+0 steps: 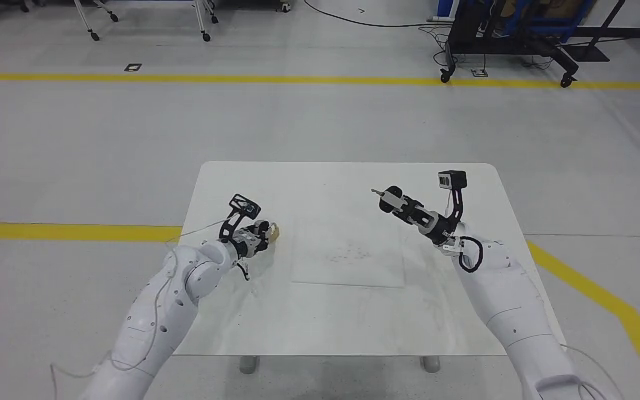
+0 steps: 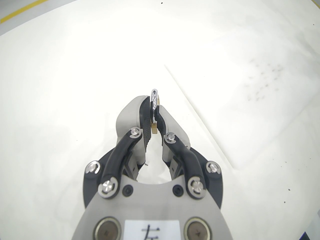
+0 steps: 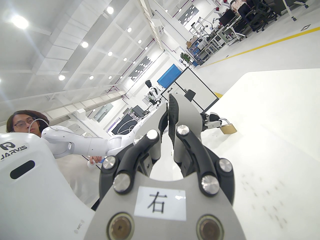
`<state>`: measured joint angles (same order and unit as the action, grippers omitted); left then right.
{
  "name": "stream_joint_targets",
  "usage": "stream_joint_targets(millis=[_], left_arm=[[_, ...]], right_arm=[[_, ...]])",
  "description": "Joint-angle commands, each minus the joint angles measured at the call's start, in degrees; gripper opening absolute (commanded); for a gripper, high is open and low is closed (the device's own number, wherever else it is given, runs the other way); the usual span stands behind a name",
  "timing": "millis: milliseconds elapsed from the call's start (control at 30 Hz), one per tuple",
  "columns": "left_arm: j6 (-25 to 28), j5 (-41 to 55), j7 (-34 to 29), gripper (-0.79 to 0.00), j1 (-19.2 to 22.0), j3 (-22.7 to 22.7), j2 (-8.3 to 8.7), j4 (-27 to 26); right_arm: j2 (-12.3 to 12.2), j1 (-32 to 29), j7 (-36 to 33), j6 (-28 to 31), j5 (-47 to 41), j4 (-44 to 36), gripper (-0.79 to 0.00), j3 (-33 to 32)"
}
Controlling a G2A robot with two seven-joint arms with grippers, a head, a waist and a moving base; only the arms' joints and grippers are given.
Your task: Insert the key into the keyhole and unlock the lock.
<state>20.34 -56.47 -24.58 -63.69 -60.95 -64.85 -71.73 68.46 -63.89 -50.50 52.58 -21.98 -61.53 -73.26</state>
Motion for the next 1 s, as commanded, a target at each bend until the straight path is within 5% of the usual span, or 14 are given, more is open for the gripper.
stream_joint_targets(millis=[0,500,700,800,900,967], left_arm=[[-0.2,-0.7,0.2,-0.643,0.2,0.0,-0.02,0.1],[0.8,0.1,-0.6,-0.502,0.7,0.3,-0.45,1.6],[1.0,1.4,-0.7,-0.505,1.4,0.5,-0.76,2.6],[1.4,1.9,-0.4,-0.548,2.0,0.7,-0.96,3.3],[1.7,1.9,-1.1,-0.785,2.9,1.2,-1.17,4.5],[2.0,2.2,-2.2,-0.785,3.6,1.5,-1.30,5.2]], right_arm=[[0.0,0.0,0.0,0.0,0.0,0.0,-0.785,0.0],[0.0,0.0,0.0,0.0,0.0,0.0,-0.785,0.0],[0.0,0.0,0.0,0.0,0.0,0.0,-0.785,0.0],[0.0,0.0,0.0,0.0,0.0,0.0,-0.785,0.0],[0.0,0.0,0.0,0.0,0.0,0.0,-0.785,0.0],[0.0,0.0,0.0,0.0,0.0,0.0,-0.785,0.0]])
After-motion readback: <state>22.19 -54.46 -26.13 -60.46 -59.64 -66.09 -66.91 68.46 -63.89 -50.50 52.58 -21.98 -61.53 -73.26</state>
